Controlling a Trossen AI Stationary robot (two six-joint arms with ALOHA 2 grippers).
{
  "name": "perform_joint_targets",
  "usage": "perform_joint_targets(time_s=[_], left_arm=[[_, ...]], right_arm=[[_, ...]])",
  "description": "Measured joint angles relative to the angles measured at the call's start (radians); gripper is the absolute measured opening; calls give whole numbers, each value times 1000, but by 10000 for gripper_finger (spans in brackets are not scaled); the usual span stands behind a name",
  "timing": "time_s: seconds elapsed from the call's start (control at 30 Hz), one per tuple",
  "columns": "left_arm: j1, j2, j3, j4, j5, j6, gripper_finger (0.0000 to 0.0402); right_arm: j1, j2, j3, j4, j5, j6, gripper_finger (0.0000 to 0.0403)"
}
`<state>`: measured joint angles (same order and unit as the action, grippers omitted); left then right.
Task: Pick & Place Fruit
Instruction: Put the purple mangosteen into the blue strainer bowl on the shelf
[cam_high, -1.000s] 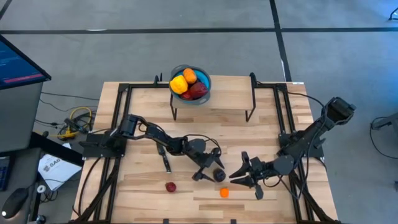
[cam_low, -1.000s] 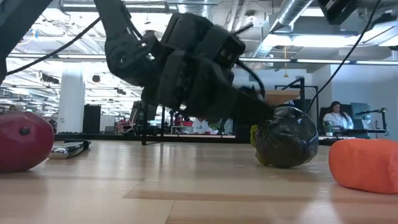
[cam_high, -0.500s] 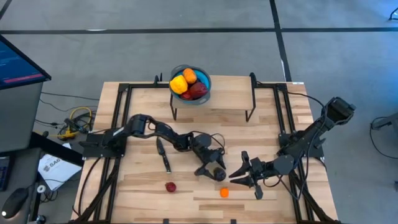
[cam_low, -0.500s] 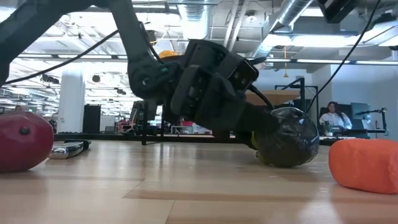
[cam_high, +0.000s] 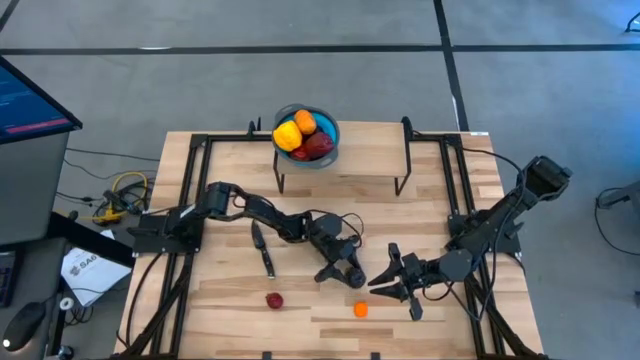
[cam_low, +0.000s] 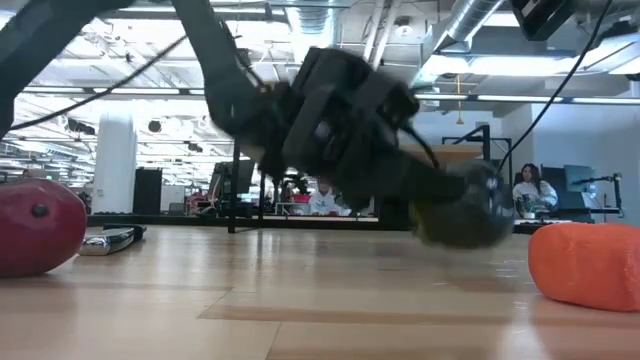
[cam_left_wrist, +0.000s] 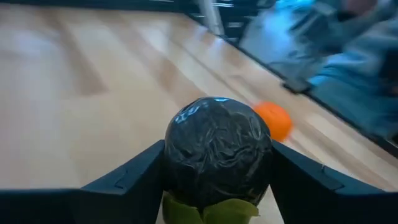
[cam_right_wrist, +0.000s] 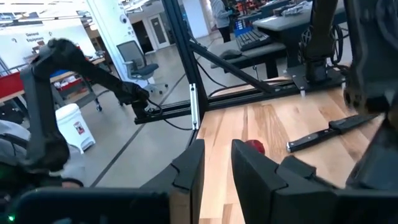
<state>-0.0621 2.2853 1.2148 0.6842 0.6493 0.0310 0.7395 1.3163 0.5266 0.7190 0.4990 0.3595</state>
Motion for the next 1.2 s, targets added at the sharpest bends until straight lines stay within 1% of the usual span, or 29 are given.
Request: perform_joint_targets(time_s=[0.1,0.2,0.3,0.4,0.5,0.63,0.7,0.77,0.87,1.0,1.1,1.2], left_arm=[[-25,-99,0,-164,-134,97,241],[-86,-221,0,-345,-320,205,249],[-158,-354,0,-495,-506,249,250],[-228,-487,0,-624,-667,246,247],[-272,-617,19,-787,-827,195,247],[-259,-750,109,-1066,-1078,84,246],[-218,-790,152,-1170,-1165,45,246],[-158,-825,179,-1222,-1199,19,246],[-38,-852,194,-1228,-1199,-1,247],[110,-858,193,-1265,-1191,-11,251],[183,-857,192,-1282,-1190,-16,255],[229,-857,190,-1280,-1175,-18,260]], right_arm=[[4,0,0,0,0,-2,75],[19,0,0,1,0,-37,75],[53,0,0,26,2,-93,75],[94,0,0,46,54,-151,75],[117,0,0,45,116,-184,75],[106,0,0,45,134,-209,75],[91,0,0,45,135,-211,75],[73,0,0,45,134,-211,75],[48,0,0,45,134,-210,75],[27,0,0,45,133,-203,75],[26,0,0,45,131,-199,75],[27,0,0,44,130,-181,75]])
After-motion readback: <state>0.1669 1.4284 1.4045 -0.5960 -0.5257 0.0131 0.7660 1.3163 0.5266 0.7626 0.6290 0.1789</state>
